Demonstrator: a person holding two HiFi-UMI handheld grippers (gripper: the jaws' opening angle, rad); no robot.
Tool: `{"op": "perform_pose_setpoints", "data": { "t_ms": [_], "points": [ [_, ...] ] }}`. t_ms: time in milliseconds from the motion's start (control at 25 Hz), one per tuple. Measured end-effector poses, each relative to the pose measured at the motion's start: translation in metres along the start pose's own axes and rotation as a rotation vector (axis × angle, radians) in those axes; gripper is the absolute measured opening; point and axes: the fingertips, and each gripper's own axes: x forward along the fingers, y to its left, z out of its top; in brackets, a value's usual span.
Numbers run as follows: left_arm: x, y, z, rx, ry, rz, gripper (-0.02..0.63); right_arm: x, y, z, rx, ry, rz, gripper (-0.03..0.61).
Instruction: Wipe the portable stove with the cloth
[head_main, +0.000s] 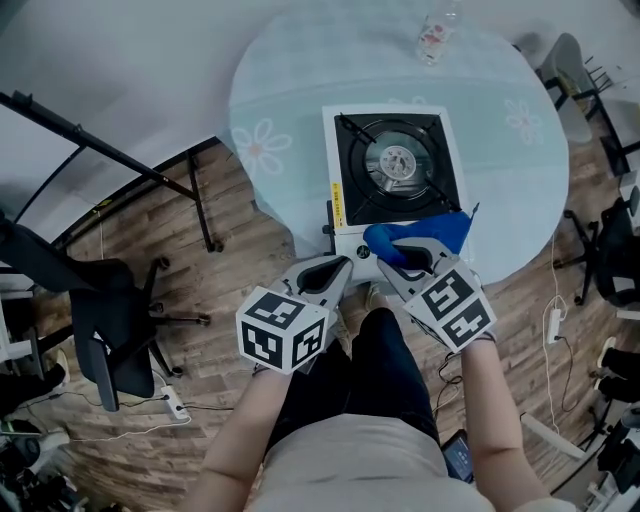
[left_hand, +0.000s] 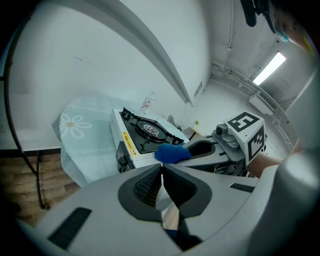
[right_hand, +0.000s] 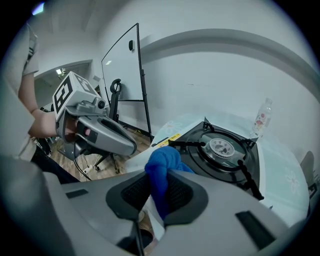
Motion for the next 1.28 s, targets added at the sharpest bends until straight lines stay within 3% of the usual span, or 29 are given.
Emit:
{"op": "perform_pose_setpoints", "data": {
  "t_ms": [840, 1280],
  "points": [
    [-0.017, 0.018, -0.008, -0.037, -0.023, 0.038, 0.028, 0.024, 0.031, 0.02, 0.007, -0.002, 0.088, 0.081],
    [-0.021, 0.021, -0.012, -0.045, -0.031, 0.041, 0.028, 0.026, 0.033, 0.02, -0.004, 0.013, 0.065, 0.081]
  ]
}}
